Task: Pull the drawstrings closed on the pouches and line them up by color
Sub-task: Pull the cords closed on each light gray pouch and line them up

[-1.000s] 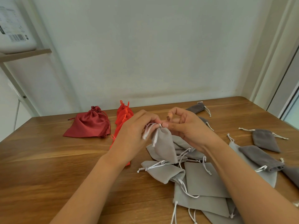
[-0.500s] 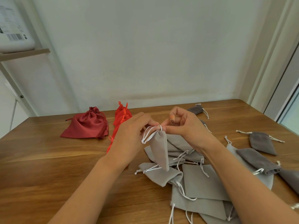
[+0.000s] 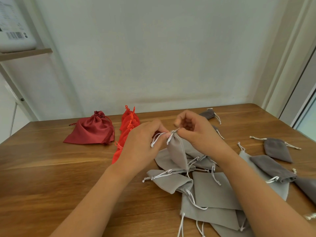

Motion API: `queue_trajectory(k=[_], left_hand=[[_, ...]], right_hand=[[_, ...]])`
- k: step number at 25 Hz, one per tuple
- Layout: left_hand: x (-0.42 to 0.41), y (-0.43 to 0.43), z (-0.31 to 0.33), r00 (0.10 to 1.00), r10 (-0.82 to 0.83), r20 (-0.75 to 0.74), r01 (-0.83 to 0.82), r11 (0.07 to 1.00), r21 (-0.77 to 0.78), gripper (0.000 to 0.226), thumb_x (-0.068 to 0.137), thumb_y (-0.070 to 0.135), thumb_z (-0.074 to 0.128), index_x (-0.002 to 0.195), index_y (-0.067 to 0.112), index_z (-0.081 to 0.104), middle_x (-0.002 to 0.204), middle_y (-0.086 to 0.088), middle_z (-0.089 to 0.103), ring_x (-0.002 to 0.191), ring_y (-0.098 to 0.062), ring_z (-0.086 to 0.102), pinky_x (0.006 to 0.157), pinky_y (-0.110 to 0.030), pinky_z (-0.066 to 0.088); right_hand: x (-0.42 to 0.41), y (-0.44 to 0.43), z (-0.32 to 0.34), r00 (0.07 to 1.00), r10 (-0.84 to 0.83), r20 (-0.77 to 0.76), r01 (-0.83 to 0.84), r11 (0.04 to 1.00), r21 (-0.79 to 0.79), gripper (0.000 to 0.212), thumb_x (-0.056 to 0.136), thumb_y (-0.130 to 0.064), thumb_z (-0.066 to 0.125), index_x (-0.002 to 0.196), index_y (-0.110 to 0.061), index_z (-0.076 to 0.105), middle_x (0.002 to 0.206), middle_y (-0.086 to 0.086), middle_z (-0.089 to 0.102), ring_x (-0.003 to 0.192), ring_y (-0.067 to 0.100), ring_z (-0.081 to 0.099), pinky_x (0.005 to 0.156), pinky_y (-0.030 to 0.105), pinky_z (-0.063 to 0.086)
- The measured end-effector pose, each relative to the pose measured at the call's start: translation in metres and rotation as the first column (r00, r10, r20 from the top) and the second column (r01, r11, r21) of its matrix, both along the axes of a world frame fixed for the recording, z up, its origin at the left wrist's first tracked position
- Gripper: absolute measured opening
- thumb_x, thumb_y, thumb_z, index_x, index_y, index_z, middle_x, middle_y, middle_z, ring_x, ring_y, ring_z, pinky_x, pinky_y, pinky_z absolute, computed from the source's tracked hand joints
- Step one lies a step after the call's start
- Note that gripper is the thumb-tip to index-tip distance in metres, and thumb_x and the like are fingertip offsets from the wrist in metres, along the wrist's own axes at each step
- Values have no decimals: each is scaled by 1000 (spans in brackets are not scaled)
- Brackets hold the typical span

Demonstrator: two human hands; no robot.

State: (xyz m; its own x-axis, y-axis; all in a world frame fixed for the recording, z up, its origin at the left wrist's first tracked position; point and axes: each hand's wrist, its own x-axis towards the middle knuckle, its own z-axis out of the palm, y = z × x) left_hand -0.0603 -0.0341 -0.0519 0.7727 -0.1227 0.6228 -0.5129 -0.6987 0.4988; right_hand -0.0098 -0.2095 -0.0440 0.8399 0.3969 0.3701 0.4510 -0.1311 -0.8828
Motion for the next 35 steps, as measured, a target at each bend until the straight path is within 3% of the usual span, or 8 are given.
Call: queue_trajectory(k=[4, 11, 16, 18, 23, 27, 33, 35], left_hand=[[1, -1, -2, 999, 26, -31, -27, 998, -57, 7, 88, 22, 66, 83, 18, 66, 75, 13, 66, 73, -5, 60, 60, -15, 42], [2, 4, 3, 997, 73, 34, -70, 995, -75, 1, 89, 17, 65, 88, 16, 65, 79, 18, 63, 79, -3, 59, 64, -15, 44], [0, 1, 5, 997, 54, 48, -50, 994, -94, 3, 88, 12, 64, 89, 15, 65, 79, 17, 64, 77, -1, 59, 61, -8, 41], [0, -1, 5, 999, 36, 25, -32, 990, -139, 4, 89, 9, 63, 89, 13, 64, 80, 15, 64, 78, 1, 60, 63, -7, 41], [-1, -10, -1, 1000, -2, -14, 0, 991, -131, 8, 89, 16, 63, 84, 10, 64, 77, 12, 65, 77, -3, 60, 61, -11, 41], [0, -7, 2, 999, -27, -21, 21, 974, -223, 6, 89, 16, 61, 85, 12, 64, 83, 12, 66, 79, -7, 62, 68, -23, 48], [-8, -18, 2, 998, -62, 16, 64, 977, -206, 8, 87, 18, 63, 86, 10, 65, 82, 18, 67, 79, 2, 63, 66, -17, 47], [-9, -19, 3, 997, -74, 21, 77, 967, -241, 8, 87, 17, 64, 86, 9, 66, 82, 20, 67, 81, 3, 63, 68, -13, 46]], right_hand=[[-3, 4, 0, 1000, 17, -23, -19, 995, -103, 18, 87, -4, 57, 86, -13, 72, 81, -6, 68, 75, 5, 60, 73, 18, 49], [-4, 3, 3, 982, 30, -185, 3, 984, 179, 8, 83, 0, 67, 86, -7, 68, 81, 7, 71, 75, 15, 65, 75, 27, 54], [-6, 7, 6, 966, 84, -244, 0, 946, 324, 14, 81, 4, 66, 84, -10, 64, 82, 11, 70, 73, 13, 63, 64, 20, 50], [-6, 5, 6, 978, 54, -200, 7, 955, 295, 19, 80, 5, 67, 83, -12, 61, 74, 5, 67, 69, 11, 62, 65, 20, 51], [-9, -2, 8, 984, -137, 115, 140, 990, -20, 20, 79, 1, 70, 86, -16, 64, 74, 0, 67, 69, 15, 62, 68, 26, 52], [-8, -12, 14, 991, -102, 89, 98, 994, 52, 23, 80, -1, 73, 94, -18, 67, 79, 1, 72, 77, 14, 68, 73, 24, 54], [-7, -2, 6, 877, -194, 440, 290, 943, -163, 19, 80, 2, 64, 83, -17, 70, 75, -9, 57, 73, 8, 54, 63, 17, 44], [-7, 1, 5, 897, -227, 379, 301, 942, -150, 18, 83, -2, 62, 83, -16, 72, 76, -9, 52, 71, 5, 51, 62, 15, 40]])
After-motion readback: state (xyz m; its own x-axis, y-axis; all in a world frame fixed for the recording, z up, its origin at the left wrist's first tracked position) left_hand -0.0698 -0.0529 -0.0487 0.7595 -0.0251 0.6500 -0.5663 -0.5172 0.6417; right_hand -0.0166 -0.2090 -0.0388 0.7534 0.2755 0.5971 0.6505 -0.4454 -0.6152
